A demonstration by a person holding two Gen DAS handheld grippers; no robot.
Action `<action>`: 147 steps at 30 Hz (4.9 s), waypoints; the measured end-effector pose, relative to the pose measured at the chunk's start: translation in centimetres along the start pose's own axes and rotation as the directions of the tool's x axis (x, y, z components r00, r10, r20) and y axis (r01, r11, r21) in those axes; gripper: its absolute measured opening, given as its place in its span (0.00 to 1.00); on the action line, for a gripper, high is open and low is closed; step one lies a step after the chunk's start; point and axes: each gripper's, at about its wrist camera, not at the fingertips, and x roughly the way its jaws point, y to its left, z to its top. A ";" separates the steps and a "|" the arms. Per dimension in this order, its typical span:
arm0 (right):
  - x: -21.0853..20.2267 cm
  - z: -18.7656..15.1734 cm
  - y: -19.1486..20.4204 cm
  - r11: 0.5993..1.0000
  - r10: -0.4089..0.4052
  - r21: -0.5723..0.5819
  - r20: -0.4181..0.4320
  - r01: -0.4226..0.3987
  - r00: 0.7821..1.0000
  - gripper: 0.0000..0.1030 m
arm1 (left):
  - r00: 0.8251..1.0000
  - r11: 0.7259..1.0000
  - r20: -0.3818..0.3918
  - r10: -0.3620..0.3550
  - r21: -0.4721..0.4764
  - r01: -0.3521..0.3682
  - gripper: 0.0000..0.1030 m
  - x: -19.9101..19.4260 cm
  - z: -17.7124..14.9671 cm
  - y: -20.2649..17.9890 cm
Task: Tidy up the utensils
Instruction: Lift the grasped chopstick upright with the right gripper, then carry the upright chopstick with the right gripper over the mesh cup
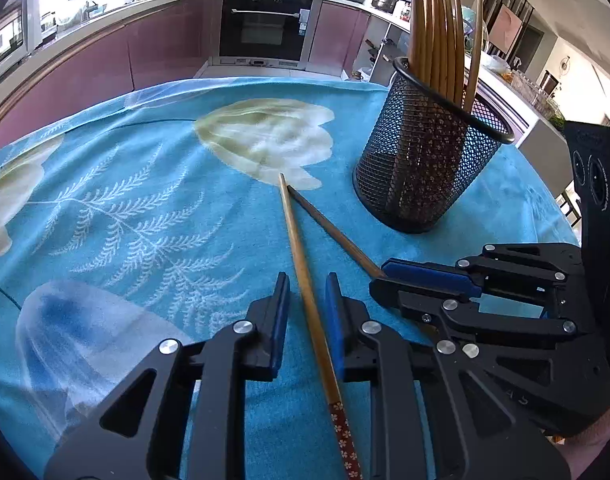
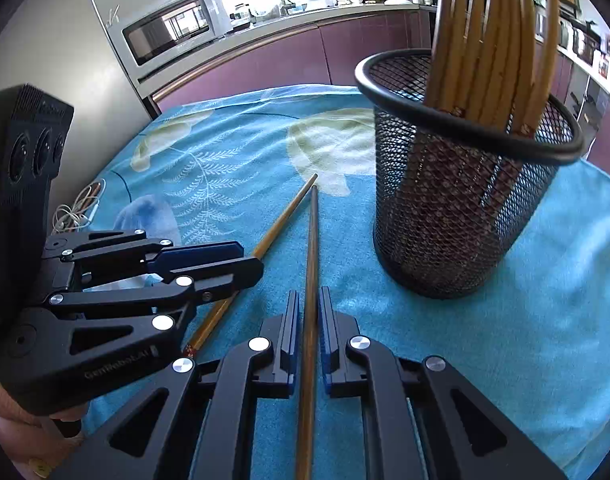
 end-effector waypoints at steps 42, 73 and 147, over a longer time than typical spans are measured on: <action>-5.5 -0.3 -1.0 0.970 0.220 0.071 0.159 -0.233 0.963 0.05 | 0.977 0.979 0.121 -0.175 -0.082 0.185 0.07 -5.7 -0.5 0.4; -6.1 -0.4 0.0 0.983 0.178 0.012 0.153 -0.182 0.972 0.06 | 0.969 0.974 0.120 -0.215 -0.044 0.222 0.07 -6.0 -0.8 -0.5; -15.9 1.7 -3.2 0.994 0.098 0.009 0.440 -0.113 0.893 0.06 | 0.911 0.970 0.335 -0.240 0.056 0.236 0.07 -14.1 2.9 -2.4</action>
